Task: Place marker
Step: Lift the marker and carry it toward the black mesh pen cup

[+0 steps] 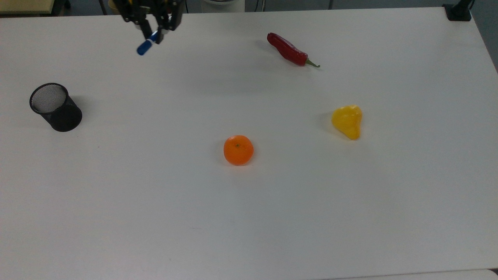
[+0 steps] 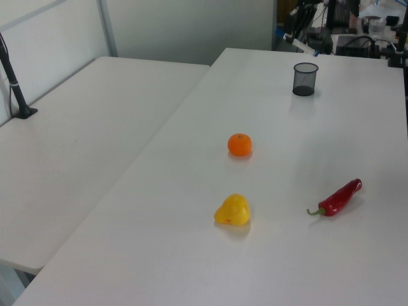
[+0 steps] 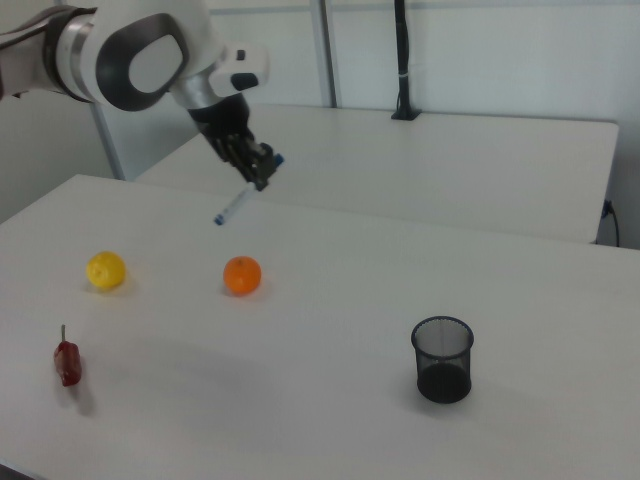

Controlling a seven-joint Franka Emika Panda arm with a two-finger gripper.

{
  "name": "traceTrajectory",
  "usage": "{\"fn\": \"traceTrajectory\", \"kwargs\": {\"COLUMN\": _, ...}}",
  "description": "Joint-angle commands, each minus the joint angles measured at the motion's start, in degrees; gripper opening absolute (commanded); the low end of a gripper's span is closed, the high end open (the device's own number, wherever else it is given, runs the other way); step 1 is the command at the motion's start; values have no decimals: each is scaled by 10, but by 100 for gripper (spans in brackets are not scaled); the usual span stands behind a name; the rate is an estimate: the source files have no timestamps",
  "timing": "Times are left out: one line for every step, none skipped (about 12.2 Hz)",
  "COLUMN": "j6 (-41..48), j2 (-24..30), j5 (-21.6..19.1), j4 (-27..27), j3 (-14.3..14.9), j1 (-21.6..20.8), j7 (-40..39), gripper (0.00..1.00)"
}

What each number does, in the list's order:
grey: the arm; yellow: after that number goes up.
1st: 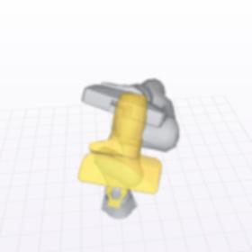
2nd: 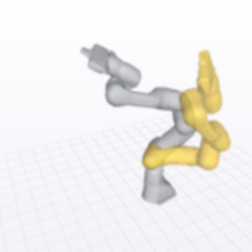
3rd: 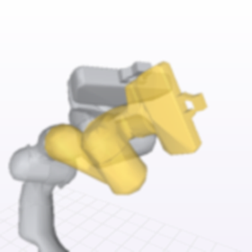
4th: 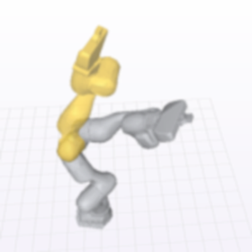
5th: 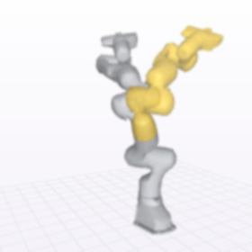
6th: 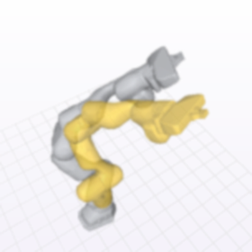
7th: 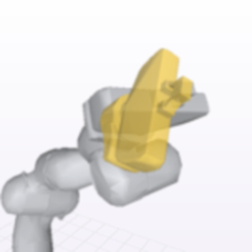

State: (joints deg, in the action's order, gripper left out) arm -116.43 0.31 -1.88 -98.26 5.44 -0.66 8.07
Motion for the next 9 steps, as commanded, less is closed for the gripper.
{"fn": "traceTrajectory", "kwargs": {"j6": -97, "j2": -21, "j5": 20, "j4": -6, "j3": 48, "j1": 36, "j7": -43, "gripper": 0}}
{"fn": "traceTrajectory", "kwargs": {"j6": -136, "j2": -36, "j5": 21, "j4": -7, "j3": 62, "j1": 52, "j7": -52, "gripper": 0}}
{"fn": "traceTrajectory", "kwargs": {"j6": -160, "j2": -43, "j5": 21, "j4": -8, "j3": 68, "j1": 64, "j7": -55, "gripper": 0}}
{"fn": "traceTrajectory", "kwargs": {"j6": -182, "j2": -53, "j5": 21, "j4": -9, "j3": 71, "j1": 75, "j7": -60, "gripper": 0}}
{"fn": "traceTrajectory", "kwargs": {"j6": -202, "j2": -64, "j5": 21, "j4": -11, "j3": 77, "j1": 86, "j7": -66, "gripper": 0}}
{"fn": "traceTrajectory", "kwargs": {"j6": -223, "j2": -75, "j5": 21, "j4": -15, "j3": 84, "j1": 91, "j7": -71, "gripper": 0}}
{"fn": "traceTrajectory", "kwargs": {"j6": -251, "j2": -87, "j5": 21, "j4": -18, "j3": 94, "j1": 93, "j7": -76, "gripper": 0}}
{"fn": "traceTrajectory", "kwargs": {"j6": -289, "j2": -108, "j5": 22, "j4": -18, "j3": 104, "j1": 97, "j7": -89, "gripper": 0}}
{"fn": "traceTrajectory", "kwargs": {"j6": -313, "j2": -120, "j5": 22, "j4": -18, "j3": 106, "j1": 103, "j7": -99, "gripper": 0}}
